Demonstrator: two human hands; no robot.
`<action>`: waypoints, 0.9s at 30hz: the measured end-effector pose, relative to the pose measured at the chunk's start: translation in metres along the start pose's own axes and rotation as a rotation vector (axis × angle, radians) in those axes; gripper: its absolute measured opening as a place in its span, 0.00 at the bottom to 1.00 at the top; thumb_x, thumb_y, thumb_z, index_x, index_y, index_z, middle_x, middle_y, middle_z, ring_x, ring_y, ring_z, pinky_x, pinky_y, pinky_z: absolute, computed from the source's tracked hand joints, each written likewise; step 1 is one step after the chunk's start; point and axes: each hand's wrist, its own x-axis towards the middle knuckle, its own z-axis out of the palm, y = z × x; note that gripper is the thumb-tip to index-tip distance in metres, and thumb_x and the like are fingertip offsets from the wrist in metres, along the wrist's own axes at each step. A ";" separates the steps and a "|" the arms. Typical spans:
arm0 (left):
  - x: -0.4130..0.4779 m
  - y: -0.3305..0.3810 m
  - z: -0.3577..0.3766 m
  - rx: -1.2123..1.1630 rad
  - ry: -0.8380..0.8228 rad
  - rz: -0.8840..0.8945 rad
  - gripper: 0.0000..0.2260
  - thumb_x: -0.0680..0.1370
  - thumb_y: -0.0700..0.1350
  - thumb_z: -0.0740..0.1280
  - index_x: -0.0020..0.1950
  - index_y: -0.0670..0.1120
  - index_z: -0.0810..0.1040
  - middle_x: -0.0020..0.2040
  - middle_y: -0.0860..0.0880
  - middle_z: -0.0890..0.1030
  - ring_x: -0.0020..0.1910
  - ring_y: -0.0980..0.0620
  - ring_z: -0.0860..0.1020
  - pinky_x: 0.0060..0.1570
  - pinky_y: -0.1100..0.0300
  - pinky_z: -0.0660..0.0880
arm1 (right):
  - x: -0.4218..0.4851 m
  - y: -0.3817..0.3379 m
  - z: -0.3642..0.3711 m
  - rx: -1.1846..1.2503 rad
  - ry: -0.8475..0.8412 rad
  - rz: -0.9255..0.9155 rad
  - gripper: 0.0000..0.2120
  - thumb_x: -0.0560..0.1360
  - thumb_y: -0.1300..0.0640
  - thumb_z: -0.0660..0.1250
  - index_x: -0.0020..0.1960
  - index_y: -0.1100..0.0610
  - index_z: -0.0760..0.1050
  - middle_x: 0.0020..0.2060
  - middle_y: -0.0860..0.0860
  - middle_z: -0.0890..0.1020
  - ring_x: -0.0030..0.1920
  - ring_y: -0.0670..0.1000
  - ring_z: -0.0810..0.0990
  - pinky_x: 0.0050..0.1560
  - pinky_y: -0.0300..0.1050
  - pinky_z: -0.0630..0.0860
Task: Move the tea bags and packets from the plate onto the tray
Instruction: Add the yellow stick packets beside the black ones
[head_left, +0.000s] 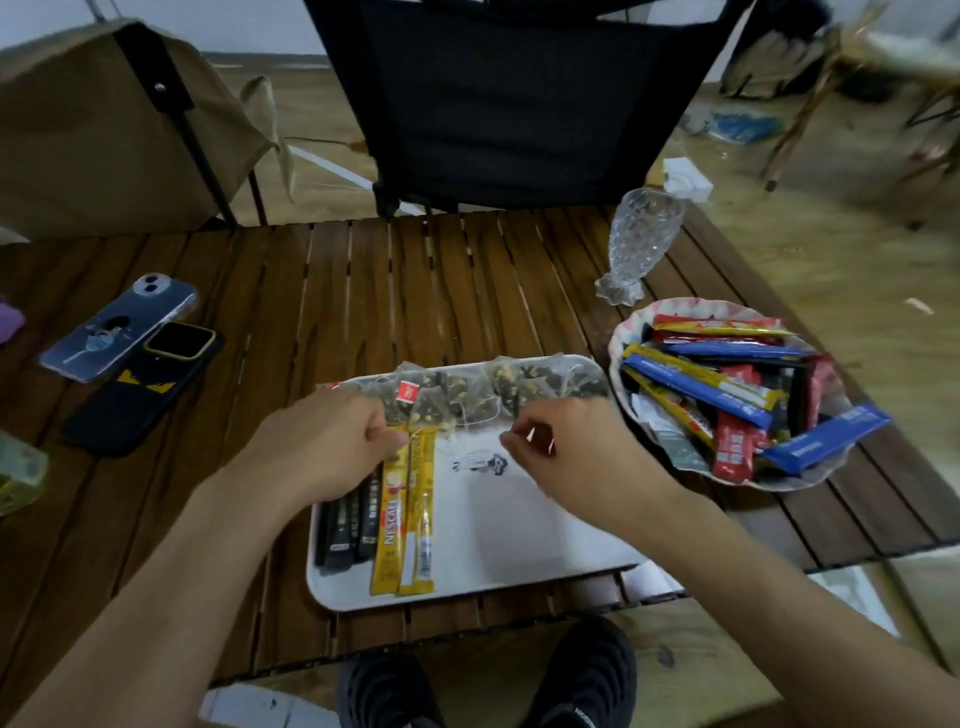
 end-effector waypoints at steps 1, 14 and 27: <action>0.001 0.001 0.000 -0.006 0.043 0.015 0.15 0.80 0.60 0.64 0.40 0.52 0.77 0.37 0.53 0.81 0.37 0.55 0.79 0.39 0.54 0.79 | 0.002 0.010 -0.013 -0.056 0.048 0.016 0.10 0.77 0.48 0.67 0.43 0.52 0.81 0.36 0.47 0.83 0.35 0.48 0.80 0.39 0.44 0.78; 0.006 0.009 0.003 0.004 0.189 0.055 0.15 0.80 0.61 0.63 0.39 0.54 0.76 0.35 0.55 0.80 0.36 0.60 0.78 0.34 0.57 0.76 | 0.023 0.121 -0.054 -0.476 0.075 0.435 0.14 0.74 0.43 0.68 0.49 0.54 0.81 0.40 0.54 0.80 0.38 0.57 0.79 0.38 0.46 0.77; 0.001 -0.013 -0.011 -0.100 0.177 0.000 0.13 0.81 0.58 0.63 0.40 0.53 0.75 0.35 0.53 0.78 0.34 0.57 0.76 0.33 0.59 0.69 | 0.011 0.099 -0.092 -0.058 0.105 0.295 0.05 0.76 0.48 0.70 0.44 0.49 0.80 0.36 0.42 0.80 0.39 0.47 0.79 0.38 0.43 0.72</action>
